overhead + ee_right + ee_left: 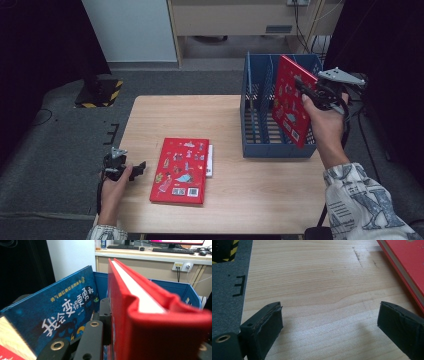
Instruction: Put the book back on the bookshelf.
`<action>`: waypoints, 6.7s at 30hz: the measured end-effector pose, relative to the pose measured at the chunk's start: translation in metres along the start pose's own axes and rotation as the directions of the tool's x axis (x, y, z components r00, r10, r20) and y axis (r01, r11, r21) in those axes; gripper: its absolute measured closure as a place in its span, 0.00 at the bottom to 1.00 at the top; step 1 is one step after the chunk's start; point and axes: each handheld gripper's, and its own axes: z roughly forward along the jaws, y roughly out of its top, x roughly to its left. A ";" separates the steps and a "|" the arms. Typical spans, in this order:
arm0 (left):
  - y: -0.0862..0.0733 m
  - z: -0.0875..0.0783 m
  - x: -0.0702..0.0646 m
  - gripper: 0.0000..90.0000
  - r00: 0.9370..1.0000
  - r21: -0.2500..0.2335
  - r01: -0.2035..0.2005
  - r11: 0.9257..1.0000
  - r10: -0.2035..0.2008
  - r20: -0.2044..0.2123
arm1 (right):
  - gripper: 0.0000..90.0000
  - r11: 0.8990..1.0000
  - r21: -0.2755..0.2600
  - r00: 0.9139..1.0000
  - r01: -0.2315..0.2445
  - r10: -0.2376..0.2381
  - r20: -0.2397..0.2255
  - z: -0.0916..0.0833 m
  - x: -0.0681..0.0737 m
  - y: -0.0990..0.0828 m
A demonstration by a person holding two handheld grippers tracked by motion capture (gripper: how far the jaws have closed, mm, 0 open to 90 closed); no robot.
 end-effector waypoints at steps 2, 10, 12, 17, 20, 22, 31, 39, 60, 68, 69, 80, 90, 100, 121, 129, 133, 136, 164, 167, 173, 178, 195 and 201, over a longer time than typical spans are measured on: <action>0.000 0.000 -0.001 0.06 1.000 0.006 -0.004 1.000 0.004 0.002 | 0.88 1.000 0.000 1.000 -0.002 0.002 0.009 0.004 0.000 0.000; -0.001 -0.001 -0.001 0.06 1.000 0.005 -0.001 1.000 0.001 0.003 | 0.88 1.000 0.000 0.999 -0.013 0.013 0.038 0.021 0.000 -0.003; -0.001 -0.001 -0.001 0.06 1.000 0.006 -0.001 1.000 0.001 0.002 | 0.88 1.000 -0.001 0.999 -0.006 0.006 0.051 0.025 0.000 -0.004; -0.002 0.001 -0.002 0.06 1.000 0.015 -0.008 1.000 0.008 0.005 | 0.89 1.000 -0.010 0.998 -0.024 0.025 0.056 0.035 -0.004 -0.007; -0.001 0.001 -0.002 0.06 1.000 0.013 -0.007 1.000 0.007 0.006 | 0.89 1.000 -0.012 0.998 -0.028 0.029 0.062 0.042 -0.005 -0.009; -0.001 0.001 -0.002 0.06 1.000 0.012 -0.004 1.000 0.004 0.007 | 0.88 0.999 -0.011 0.997 -0.033 0.034 0.067 0.046 -0.005 -0.011; -0.002 0.003 -0.003 0.06 1.000 0.021 -0.006 1.000 0.005 0.012 | 0.89 0.999 -0.020 0.996 -0.035 0.036 0.084 0.064 -0.004 -0.021; -0.002 0.003 -0.004 0.06 1.000 0.022 -0.010 1.000 0.010 0.012 | 0.89 0.999 -0.029 0.994 -0.024 0.027 0.110 0.076 -0.001 -0.030; -0.002 0.003 -0.004 0.06 1.000 0.024 -0.015 1.000 0.014 0.011 | 0.89 0.997 -0.033 0.990 -0.069 0.073 0.117 0.092 0.001 -0.062; -0.002 0.003 -0.004 0.06 1.000 0.019 -0.011 1.000 0.011 0.013 | 0.88 0.997 -0.032 0.991 -0.067 0.070 0.118 0.093 0.001 -0.067; -0.002 0.002 -0.004 0.06 1.000 0.017 -0.009 1.000 0.009 0.014 | 0.89 0.997 -0.029 0.990 -0.071 0.074 0.119 0.094 0.001 -0.068; -0.002 0.002 -0.004 0.06 1.000 0.015 -0.007 1.000 0.007 0.014 | 0.88 0.997 -0.035 0.988 -0.073 0.077 0.131 0.098 -0.003 -0.072; -0.002 0.001 -0.003 0.06 1.000 0.012 -0.008 1.000 0.007 0.014 | 0.87 0.997 0.062 0.989 -0.051 0.041 0.140 0.090 0.004 -0.072; -0.002 0.000 -0.001 0.06 1.000 0.007 0.004 1.000 -0.004 0.011 | 0.86 0.993 0.106 0.993 -0.041 0.029 0.117 0.087 0.010 -0.071; -0.001 0.000 0.001 0.06 1.000 0.002 0.012 1.000 -0.012 0.010 | 0.81 0.986 0.165 0.996 -0.033 0.020 0.081 0.084 0.008 -0.045; -0.001 0.000 -0.001 0.06 1.000 0.007 0.006 1.000 -0.006 0.013 | 0.83 0.981 0.187 0.997 -0.043 0.029 0.073 0.086 0.006 -0.046; -0.001 0.000 -0.001 0.06 1.000 0.008 0.006 1.000 -0.006 0.014 | 0.85 0.981 0.188 0.997 -0.037 0.024 0.075 0.086 0.006 -0.047; -0.001 0.000 -0.001 0.06 1.000 0.010 0.005 1.000 -0.005 0.014 | 0.86 0.981 0.190 0.996 -0.034 0.018 0.085 0.086 0.007 -0.046; -0.001 0.001 -0.002 0.06 1.000 0.011 0.003 1.000 -0.004 0.020 | 0.88 0.991 0.123 0.981 -0.053 0.029 0.191 0.100 0.014 -0.047; -0.001 0.001 -0.002 0.06 1.000 0.011 0.003 1.000 -0.004 0.020 | 0.88 0.991 0.119 0.979 -0.060 0.035 0.199 0.102 0.014 -0.046; -0.001 0.001 -0.002 0.06 1.000 0.009 0.004 1.000 -0.005 0.020 | 0.88 0.990 0.124 0.976 -0.059 0.031 0.215 0.106 0.015 -0.044; -0.001 0.001 -0.002 0.06 1.000 0.008 0.004 1.000 -0.004 0.021 | 0.88 0.990 0.126 0.973 -0.060 0.030 0.228 0.109 0.016 -0.044; 0.000 0.001 -0.003 0.06 1.000 0.004 0.002 1.000 -0.002 0.023 | 0.87 0.993 0.119 0.975 -0.026 -0.001 0.223 0.112 0.027 -0.046; 0.000 0.001 -0.003 0.06 1.000 0.001 0.003 1.000 -0.003 0.023 | 0.77 0.994 0.107 0.983 -0.029 0.009 0.184 0.110 0.027 -0.046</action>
